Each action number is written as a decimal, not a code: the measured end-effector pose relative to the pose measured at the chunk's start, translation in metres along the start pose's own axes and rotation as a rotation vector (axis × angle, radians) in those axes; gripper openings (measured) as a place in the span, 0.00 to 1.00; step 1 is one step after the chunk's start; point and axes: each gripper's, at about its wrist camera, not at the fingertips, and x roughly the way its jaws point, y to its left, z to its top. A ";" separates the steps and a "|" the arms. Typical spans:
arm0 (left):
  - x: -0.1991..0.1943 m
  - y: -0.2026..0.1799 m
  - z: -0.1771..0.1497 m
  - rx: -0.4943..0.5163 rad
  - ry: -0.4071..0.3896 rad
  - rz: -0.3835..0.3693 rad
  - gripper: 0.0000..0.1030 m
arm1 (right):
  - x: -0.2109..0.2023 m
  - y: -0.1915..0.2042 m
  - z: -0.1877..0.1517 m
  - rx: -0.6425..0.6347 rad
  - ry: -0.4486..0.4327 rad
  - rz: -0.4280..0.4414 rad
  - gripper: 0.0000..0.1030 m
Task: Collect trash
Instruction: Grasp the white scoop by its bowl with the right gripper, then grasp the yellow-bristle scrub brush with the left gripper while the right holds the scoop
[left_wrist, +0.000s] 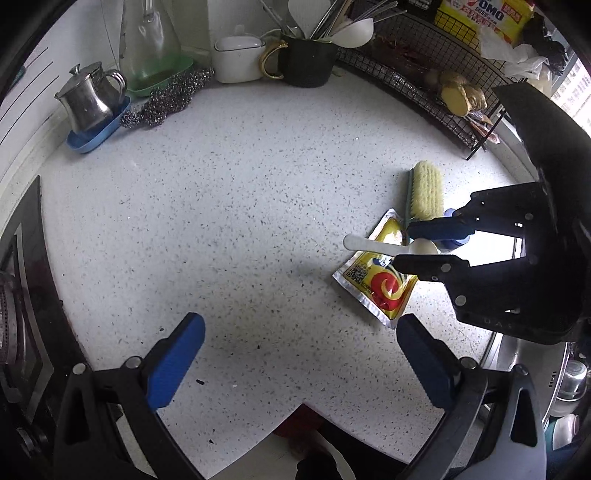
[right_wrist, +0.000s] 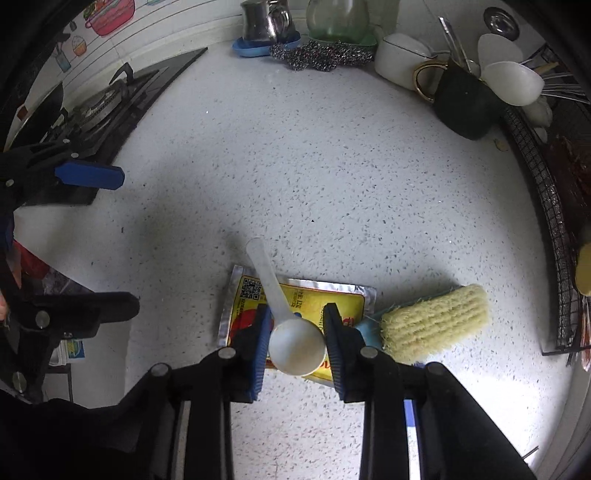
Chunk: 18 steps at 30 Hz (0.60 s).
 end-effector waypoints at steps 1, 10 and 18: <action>-0.004 -0.002 0.001 0.008 -0.004 -0.003 1.00 | -0.007 0.000 -0.002 0.023 -0.012 0.001 0.26; -0.009 -0.031 0.024 0.096 -0.022 -0.048 1.00 | -0.050 -0.051 -0.033 0.277 -0.034 -0.053 0.26; 0.011 -0.068 0.051 0.174 0.004 -0.090 1.00 | -0.074 -0.097 -0.060 0.454 -0.074 -0.103 0.26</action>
